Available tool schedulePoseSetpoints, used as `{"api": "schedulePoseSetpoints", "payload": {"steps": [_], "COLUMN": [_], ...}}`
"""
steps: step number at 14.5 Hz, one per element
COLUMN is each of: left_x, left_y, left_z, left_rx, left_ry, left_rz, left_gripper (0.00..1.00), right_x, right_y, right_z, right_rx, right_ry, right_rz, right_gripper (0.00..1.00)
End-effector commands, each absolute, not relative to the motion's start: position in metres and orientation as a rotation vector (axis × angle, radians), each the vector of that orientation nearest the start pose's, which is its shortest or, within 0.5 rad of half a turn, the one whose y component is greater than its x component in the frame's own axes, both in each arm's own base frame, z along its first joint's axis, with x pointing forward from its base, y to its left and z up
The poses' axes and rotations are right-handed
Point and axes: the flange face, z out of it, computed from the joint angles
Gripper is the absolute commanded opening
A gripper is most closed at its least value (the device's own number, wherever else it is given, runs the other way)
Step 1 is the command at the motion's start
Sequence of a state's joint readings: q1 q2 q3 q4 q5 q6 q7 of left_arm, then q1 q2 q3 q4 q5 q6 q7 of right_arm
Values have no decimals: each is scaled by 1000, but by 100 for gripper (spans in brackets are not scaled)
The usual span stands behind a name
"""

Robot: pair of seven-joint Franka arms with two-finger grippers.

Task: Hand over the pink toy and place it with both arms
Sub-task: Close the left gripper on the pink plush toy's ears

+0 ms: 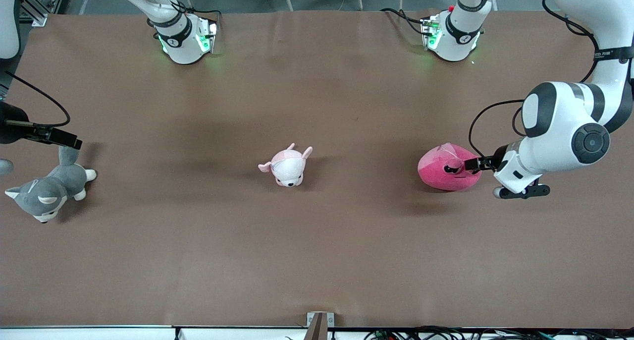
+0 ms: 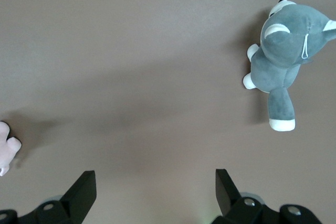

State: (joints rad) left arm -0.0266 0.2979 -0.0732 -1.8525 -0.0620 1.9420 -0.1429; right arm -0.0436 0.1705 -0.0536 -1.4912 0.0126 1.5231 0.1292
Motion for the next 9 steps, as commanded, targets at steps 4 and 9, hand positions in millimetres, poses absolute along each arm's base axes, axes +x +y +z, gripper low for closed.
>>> {"api": "schedulePoseSetpoints", "payload": {"steps": [4, 9], "left_x": [592, 592], "left_y": [-62, -65], "left_z": [343, 340], "left_rx": [-3169, -3164], "left_ry": [-134, -164], "left_rz": [356, 360], "left_gripper": [74, 32], "right_x": [591, 591], "right_y": [-51, -55], "right_z": [562, 560], "right_rx": [-3110, -3049], "right_ry": [505, 531], "right_rz": [224, 230], "right_gripper": [100, 100]}}
